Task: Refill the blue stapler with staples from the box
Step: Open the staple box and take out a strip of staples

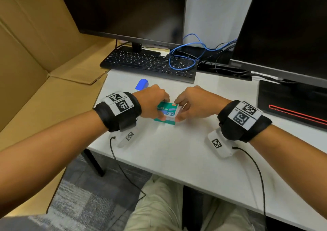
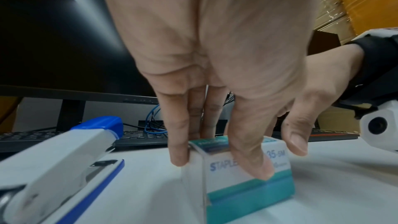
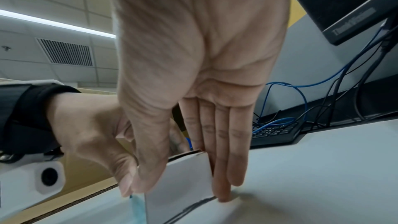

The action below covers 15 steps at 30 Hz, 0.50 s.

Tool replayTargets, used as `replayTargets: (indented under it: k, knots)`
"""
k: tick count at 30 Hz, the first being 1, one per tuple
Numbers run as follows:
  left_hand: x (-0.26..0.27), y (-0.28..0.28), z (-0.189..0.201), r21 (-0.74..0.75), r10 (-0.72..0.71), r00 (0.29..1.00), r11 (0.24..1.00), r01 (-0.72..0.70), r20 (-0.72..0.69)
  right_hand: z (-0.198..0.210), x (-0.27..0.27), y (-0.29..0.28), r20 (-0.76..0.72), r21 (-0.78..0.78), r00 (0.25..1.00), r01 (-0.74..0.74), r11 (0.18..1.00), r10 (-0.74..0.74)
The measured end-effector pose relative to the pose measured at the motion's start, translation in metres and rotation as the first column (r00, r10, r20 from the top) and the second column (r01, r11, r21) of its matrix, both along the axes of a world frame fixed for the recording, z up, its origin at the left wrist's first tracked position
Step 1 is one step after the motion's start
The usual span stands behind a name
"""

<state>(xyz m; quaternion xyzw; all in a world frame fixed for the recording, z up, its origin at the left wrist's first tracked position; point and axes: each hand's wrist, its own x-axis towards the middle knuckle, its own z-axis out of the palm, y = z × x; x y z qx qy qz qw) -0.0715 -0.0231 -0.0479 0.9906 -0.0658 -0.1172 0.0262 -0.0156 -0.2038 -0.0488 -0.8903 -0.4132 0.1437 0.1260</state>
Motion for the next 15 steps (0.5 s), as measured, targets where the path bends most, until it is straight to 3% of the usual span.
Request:
replayTargets:
  k: [8, 15]
  knots:
    - [-0.007, -0.006, -0.005, -0.041, -0.005, 0.999, 0.999, 0.007, 0.044, -0.002, -0.009, -0.010, -0.065, 0.056, 0.995, 0.081, 0.995, -0.078]
    - [-0.012, -0.024, -0.009, -0.138, -0.026, 0.986, 0.989, 0.049, 0.167, -0.007, -0.003, -0.029, -0.286, 0.252, 0.933, 0.292, 0.923, -0.217]
